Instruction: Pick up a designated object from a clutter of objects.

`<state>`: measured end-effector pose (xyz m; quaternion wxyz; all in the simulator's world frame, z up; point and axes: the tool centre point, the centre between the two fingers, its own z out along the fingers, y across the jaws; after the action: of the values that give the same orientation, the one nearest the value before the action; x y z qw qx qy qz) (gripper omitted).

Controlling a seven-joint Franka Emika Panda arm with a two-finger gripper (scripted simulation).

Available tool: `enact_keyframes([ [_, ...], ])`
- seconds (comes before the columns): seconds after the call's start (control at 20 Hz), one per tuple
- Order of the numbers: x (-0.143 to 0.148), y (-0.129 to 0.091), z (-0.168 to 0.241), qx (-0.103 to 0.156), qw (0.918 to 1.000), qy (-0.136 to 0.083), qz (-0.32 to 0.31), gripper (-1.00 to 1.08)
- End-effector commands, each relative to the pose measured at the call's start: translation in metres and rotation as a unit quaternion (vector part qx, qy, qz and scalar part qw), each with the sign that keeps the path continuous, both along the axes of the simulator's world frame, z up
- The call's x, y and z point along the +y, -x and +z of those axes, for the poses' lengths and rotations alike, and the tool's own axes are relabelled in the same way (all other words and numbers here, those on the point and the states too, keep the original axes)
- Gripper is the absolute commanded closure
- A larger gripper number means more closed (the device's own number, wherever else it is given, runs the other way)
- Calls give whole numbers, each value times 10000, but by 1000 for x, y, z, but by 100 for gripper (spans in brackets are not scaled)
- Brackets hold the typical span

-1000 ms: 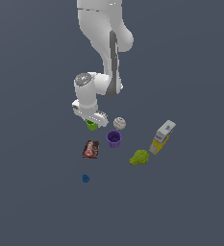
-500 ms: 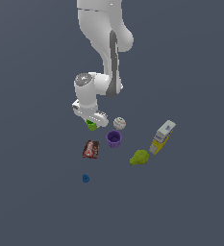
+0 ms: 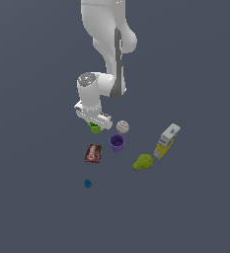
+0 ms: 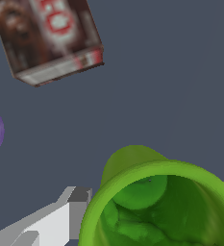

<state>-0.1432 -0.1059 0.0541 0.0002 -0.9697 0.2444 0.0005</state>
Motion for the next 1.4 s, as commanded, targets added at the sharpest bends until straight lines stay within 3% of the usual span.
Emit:
enact_keyframes([
  [0.0, 4, -2, 9, -7, 10000, 1, 2, 108],
  [0.45, 31, -11, 60, -4, 10000, 14, -4, 108],
  [1.35, 111, -39, 209, -4, 10000, 26, -3, 108],
])
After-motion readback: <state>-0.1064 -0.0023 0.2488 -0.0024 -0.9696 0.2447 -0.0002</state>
